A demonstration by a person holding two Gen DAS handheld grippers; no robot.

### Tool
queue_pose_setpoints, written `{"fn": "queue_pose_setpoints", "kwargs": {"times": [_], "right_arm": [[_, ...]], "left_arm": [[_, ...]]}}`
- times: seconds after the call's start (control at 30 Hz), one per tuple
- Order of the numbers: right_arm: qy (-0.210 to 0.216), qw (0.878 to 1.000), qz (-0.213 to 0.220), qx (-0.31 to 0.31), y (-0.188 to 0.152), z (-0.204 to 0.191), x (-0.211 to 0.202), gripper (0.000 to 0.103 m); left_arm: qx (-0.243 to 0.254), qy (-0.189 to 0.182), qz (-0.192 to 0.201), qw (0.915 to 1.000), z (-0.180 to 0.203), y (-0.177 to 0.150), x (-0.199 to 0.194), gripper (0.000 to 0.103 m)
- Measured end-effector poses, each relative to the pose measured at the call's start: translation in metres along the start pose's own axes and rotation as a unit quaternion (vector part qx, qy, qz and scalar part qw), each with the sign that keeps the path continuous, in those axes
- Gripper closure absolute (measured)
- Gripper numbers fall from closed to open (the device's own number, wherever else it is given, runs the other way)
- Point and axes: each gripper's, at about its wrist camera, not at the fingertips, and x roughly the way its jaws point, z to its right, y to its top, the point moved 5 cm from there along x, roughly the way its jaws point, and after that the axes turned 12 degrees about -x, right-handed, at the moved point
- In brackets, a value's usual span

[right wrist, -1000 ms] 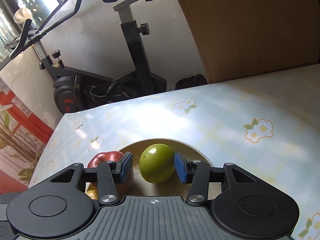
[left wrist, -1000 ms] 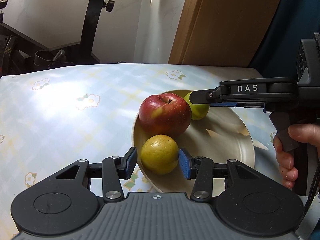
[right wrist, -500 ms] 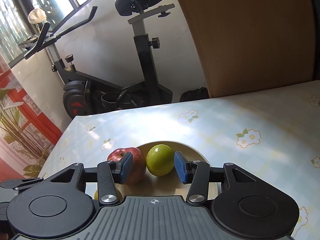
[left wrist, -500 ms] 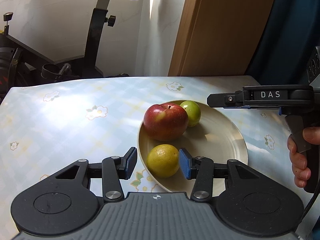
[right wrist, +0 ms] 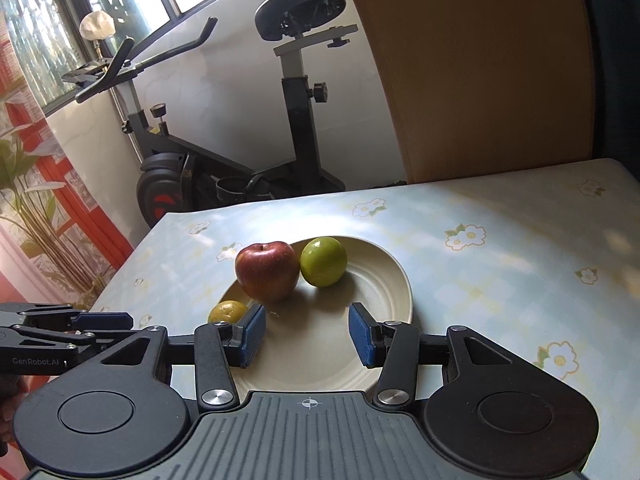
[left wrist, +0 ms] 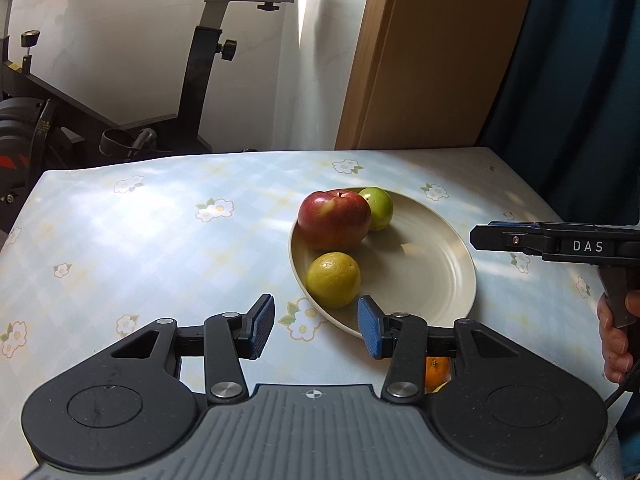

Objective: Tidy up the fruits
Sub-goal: 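Withdraw both open tools from the plate back toward the fruit pile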

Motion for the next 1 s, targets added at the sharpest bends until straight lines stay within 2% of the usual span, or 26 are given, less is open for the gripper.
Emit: {"fn": "queue_pose_setpoints", "kwargs": {"times": [0.4,0.8,1.0], "right_arm": [[-0.01,0.999,-0.029,-0.013,-0.043,-0.018,-0.016,0.059],[-0.02,0.997,-0.07,-0.016,-0.06,-0.019,-0.006,0.059],[-0.008,0.996,-0.085,-0.018,-0.062,-0.022,0.004,0.062]], "left_arm": [[0.002,0.015,-0.006,0.9999,-0.025,-0.011,-0.024,0.055],[0.025,-0.006,-0.025,0.9994,-0.001,-0.028,-0.006,0.055],[0.026,-0.017,-0.035,0.9989,0.006,-0.037,0.001,0.055]]}}
